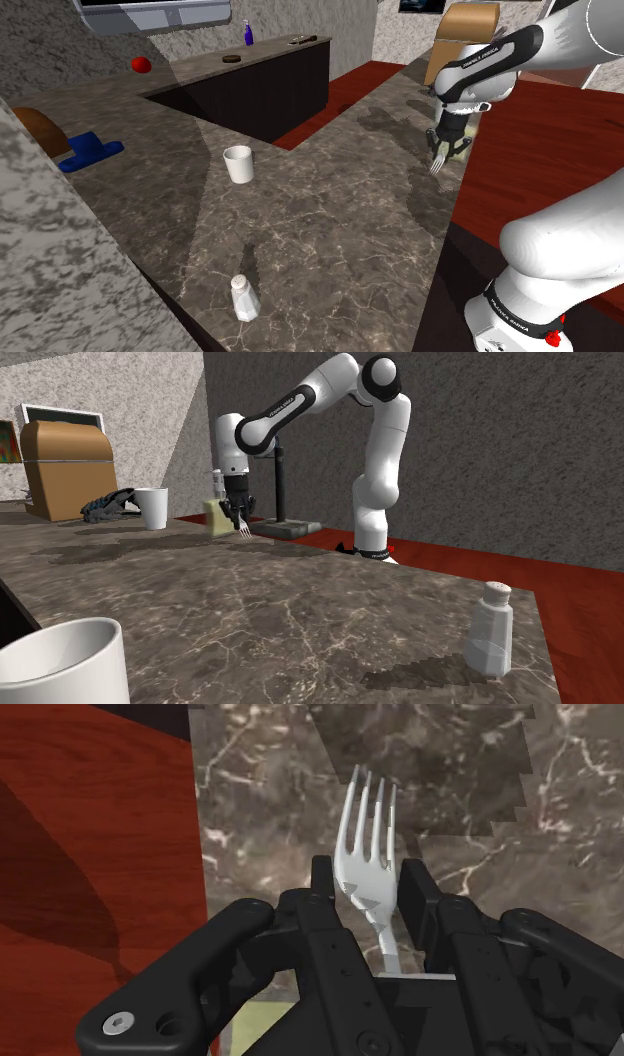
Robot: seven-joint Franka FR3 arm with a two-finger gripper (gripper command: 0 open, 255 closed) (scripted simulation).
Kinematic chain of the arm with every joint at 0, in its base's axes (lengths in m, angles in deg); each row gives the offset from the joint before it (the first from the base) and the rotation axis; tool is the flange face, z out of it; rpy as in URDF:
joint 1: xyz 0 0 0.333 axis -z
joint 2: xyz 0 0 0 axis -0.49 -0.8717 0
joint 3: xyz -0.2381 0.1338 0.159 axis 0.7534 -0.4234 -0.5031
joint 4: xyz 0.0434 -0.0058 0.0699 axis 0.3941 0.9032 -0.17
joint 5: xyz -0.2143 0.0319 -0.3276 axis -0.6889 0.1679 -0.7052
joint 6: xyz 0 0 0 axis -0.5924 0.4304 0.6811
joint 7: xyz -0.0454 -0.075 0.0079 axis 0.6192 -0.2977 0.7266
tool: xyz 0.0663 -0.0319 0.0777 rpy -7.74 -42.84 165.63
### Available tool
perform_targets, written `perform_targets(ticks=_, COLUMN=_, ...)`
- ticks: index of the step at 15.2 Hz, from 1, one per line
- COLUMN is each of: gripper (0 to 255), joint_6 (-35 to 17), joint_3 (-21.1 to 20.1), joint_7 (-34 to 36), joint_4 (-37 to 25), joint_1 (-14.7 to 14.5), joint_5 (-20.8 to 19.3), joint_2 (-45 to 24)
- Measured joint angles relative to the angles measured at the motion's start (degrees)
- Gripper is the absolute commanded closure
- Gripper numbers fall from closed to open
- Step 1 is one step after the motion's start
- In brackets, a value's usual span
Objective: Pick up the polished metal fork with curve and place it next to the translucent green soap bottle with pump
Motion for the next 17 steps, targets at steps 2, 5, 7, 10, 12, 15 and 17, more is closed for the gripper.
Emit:
perform_targets(ticks=2, gripper=255, joint_6=-1.7, joint_3=0.1, joint_7=-0.1, joint_4=0.4, joint_1=0.1, joint_5=0.0, joint_2=-1.0)
perform_targets(ticks=5, gripper=255, joint_6=-4.3, joint_3=0.2, joint_7=-0.3, joint_4=1.4, joint_1=0.0, joint_5=0.1, joint_2=-2.3)
perform_targets(ticks=7, gripper=255, joint_6=-5.6, joint_3=0.1, joint_7=-0.2, joint_4=2.3, joint_1=-0.1, joint_5=0.2, joint_2=-3.1)
perform_targets(ticks=10, gripper=255, joint_6=-6.0, joint_3=0.1, joint_7=-0.3, joint_4=2.5, joint_1=-0.1, joint_5=0.2, joint_2=-3.4)
perform_targets(ticks=12, gripper=255, joint_6=-6.0, joint_3=0.1, joint_7=-0.3, joint_4=2.5, joint_1=-0.1, joint_5=0.2, joint_2=-3.4)
perform_targets(ticks=15, gripper=0, joint_6=-6.0, joint_3=0.1, joint_7=-0.3, joint_4=2.5, joint_1=-0.1, joint_5=0.2, joint_2=-3.5)
perform_targets(ticks=17, gripper=0, joint_6=-6.0, joint_3=0.1, joint_7=-0.3, joint_4=2.5, joint_1=-0.1, joint_5=0.2, joint_2=-3.5)
